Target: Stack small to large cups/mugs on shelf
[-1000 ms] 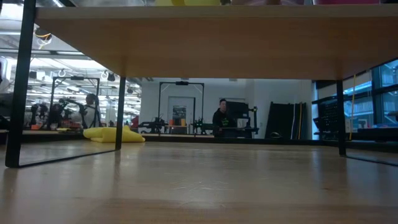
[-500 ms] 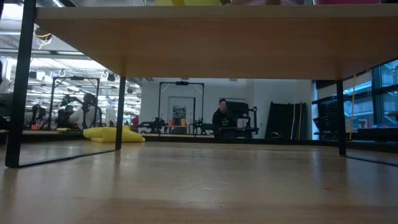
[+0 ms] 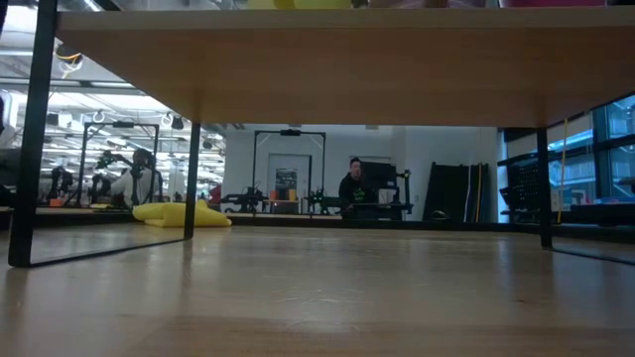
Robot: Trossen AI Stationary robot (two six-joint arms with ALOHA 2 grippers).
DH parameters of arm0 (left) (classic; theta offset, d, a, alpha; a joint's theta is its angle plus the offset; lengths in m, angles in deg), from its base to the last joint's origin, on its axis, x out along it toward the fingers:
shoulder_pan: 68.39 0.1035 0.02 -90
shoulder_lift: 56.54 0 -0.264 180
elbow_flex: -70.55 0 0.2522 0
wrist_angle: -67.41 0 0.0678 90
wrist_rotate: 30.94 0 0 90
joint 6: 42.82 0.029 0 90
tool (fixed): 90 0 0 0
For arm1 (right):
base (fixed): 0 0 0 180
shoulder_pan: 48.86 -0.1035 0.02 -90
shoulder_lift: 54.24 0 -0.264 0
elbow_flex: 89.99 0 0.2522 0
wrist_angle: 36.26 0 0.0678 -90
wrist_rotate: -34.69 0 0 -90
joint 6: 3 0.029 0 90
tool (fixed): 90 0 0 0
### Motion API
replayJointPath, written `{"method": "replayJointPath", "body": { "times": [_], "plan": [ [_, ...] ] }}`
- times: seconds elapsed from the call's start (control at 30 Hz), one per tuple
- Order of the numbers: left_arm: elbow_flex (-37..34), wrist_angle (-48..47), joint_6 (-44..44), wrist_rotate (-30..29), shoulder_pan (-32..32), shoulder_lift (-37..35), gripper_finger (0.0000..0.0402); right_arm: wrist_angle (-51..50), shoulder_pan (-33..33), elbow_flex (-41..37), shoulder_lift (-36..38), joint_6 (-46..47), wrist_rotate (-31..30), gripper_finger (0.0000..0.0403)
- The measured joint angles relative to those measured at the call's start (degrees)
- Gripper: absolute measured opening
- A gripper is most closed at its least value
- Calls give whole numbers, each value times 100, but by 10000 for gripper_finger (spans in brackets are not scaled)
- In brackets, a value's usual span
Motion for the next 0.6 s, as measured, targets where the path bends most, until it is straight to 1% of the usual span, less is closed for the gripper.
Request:
{"method": "replayJointPath", "body": {
  "times": [0.2, 0.43, 0.6],
  "plan": [
    [0, 0, 47, -107, -2, -2, 2, 1, 0, 0, -1, 0, 0, 108],
    [0, 7, 51, -21, -4, -2, 13, 1, 0, 0, -1, 0, 0, 108],
    [0, 188, 54, -19, -4, -2, 20, 1, -21, 0, -1, 2, 0, 108]
  ]
}}
